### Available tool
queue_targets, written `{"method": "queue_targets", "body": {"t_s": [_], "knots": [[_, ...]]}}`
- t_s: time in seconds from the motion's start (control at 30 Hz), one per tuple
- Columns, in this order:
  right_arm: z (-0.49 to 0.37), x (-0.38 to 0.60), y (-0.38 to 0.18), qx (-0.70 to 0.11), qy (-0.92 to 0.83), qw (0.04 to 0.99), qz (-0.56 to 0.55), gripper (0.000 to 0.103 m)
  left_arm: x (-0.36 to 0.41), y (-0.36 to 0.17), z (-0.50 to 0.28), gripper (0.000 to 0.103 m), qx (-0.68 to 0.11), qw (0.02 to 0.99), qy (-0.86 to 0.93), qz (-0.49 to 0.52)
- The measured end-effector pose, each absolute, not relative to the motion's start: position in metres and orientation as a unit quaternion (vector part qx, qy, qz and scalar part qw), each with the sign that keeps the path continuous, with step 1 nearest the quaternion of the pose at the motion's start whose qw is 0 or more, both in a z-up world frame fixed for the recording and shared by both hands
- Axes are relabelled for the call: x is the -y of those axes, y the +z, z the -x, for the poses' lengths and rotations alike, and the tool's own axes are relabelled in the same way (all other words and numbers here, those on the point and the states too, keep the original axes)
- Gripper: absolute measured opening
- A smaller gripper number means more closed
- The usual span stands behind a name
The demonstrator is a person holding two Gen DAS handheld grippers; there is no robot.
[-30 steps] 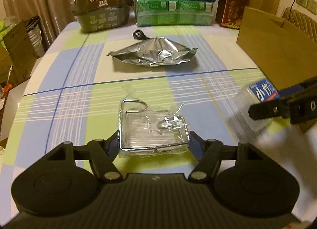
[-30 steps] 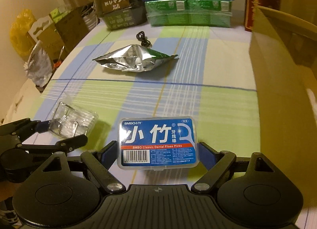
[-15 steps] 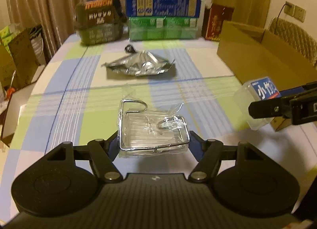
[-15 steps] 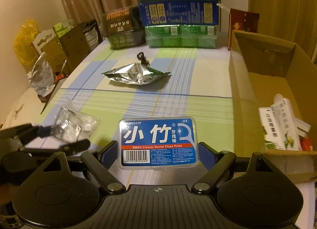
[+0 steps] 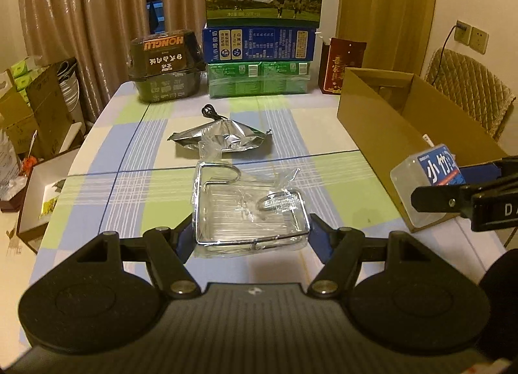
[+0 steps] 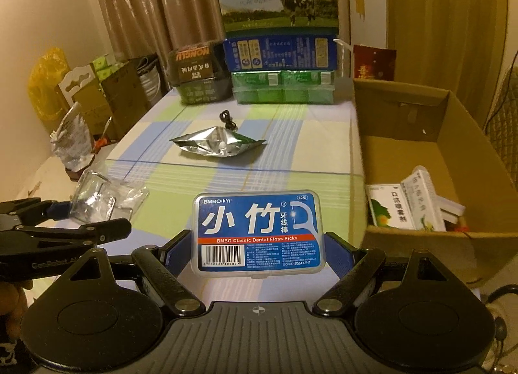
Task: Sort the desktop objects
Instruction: 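Grasp the wrapped wire rack with the left tool while the right tool carries the floss box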
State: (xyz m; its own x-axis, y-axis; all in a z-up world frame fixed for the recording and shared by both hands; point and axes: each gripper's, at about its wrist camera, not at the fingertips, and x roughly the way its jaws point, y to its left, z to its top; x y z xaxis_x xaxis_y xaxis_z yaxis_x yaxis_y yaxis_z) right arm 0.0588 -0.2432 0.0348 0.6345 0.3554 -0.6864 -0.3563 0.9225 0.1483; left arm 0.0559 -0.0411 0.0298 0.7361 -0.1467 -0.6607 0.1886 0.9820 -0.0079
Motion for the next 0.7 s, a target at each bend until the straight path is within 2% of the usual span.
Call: {"method": "queue_targets", "body": {"t_s": [0.7], "knots": [[-0.034, 0.282, 0.044, -0.372, 0.181, 0.910, -0.024, 0.083, 0.070, 0.037, -0.023, 0.066, -0.364, 0.925, -0.110, -0.021]]}}
